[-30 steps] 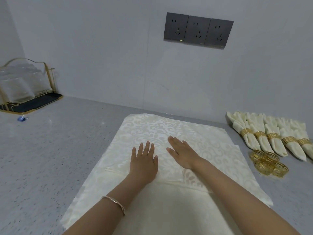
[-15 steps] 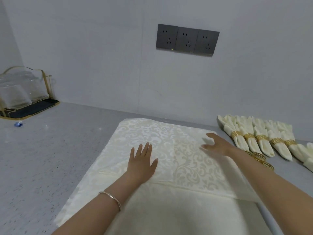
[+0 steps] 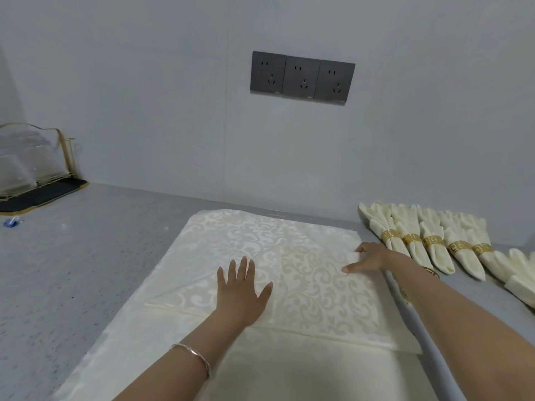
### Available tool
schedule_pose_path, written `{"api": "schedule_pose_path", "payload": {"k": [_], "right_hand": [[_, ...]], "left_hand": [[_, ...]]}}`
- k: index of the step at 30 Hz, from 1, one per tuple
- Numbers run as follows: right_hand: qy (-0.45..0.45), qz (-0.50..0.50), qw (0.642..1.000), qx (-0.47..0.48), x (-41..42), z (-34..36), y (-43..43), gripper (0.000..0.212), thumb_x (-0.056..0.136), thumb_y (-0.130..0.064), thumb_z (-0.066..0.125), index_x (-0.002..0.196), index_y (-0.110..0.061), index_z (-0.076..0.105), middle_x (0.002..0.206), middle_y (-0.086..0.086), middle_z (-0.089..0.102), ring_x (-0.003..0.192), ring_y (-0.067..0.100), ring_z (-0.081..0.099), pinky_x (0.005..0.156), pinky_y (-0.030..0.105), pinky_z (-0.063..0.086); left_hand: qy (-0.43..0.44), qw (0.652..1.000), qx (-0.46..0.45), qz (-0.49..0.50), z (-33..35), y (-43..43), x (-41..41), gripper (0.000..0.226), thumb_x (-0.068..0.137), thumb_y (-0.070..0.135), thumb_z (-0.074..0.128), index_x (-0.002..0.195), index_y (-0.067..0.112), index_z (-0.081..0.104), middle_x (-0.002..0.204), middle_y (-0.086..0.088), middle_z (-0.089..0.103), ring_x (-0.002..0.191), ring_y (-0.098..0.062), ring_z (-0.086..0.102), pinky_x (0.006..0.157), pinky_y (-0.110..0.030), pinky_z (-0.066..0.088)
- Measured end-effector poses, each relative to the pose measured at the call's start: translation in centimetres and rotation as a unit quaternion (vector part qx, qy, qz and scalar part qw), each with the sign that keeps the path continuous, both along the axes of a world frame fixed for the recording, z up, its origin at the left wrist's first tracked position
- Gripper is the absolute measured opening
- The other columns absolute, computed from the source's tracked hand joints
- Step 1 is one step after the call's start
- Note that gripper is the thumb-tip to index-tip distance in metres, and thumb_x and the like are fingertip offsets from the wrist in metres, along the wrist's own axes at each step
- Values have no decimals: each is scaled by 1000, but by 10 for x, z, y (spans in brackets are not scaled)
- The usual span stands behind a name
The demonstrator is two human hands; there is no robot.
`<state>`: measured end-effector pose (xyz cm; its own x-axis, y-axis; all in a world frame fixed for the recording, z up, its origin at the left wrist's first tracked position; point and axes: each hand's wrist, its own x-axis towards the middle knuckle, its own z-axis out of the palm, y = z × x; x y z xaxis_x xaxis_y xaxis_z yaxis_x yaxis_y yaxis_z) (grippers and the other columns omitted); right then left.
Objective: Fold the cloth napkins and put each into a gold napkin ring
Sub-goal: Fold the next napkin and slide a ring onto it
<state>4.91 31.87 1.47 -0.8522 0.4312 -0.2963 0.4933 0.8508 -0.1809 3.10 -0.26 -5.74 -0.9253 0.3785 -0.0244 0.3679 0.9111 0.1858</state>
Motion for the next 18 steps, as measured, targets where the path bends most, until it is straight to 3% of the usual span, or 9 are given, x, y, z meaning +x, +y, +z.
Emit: {"api": "schedule_pose_path", "payload": {"k": [3,6,12,14,16,18], "right_hand": [[11,-1,1000,18,3,1,1,99,66,-71,66,141,-15,35,144,4,39,131,22,39,103,30,37],[39,-13,999,-24,8,-5,6,99,68,-65,70,142,-13,30,146,4,36,130,22,39,102,31,38],[97,-23,993,-67,15,-8,6,65,75,-31,77,125,-16,38,114,-1,45,100,17,47,78,27,40],[172,-24,983,-63,21,-4,5,46,75,-16,76,111,-13,47,101,2,49,91,20,50,66,26,39],[282,-23,955,-84,32,2,-2,27,74,-10,77,81,-11,51,76,2,47,71,19,47,54,25,30],[385,-28,912,-138,47,6,-22,32,75,-10,78,65,-13,48,61,-3,40,57,14,38,54,23,28]], "left_hand": [[-6,1000,1,3,1,2,1,81,93,66,13,152,15,-8,160,-2,-16,146,-25,-18,117,-48,-13],[-10,1000,-2,-25,3,4,7,86,90,71,16,152,17,-9,159,-2,-17,145,-25,-20,117,-47,-14],[-20,998,9,-60,3,8,14,76,96,62,20,153,20,-6,160,-1,-14,146,-25,-18,118,-46,-11],[-16,998,4,-57,3,9,14,69,99,55,18,153,20,-6,160,-1,-13,146,-26,-17,118,-47,-10],[-15,998,-4,-55,2,11,14,66,100,51,16,153,20,-7,160,-2,-13,146,-28,-16,118,-47,-10],[-15,998,-12,-56,3,13,16,63,101,48,16,153,20,-7,160,-2,-12,146,-31,-15,117,-49,-9]]}}
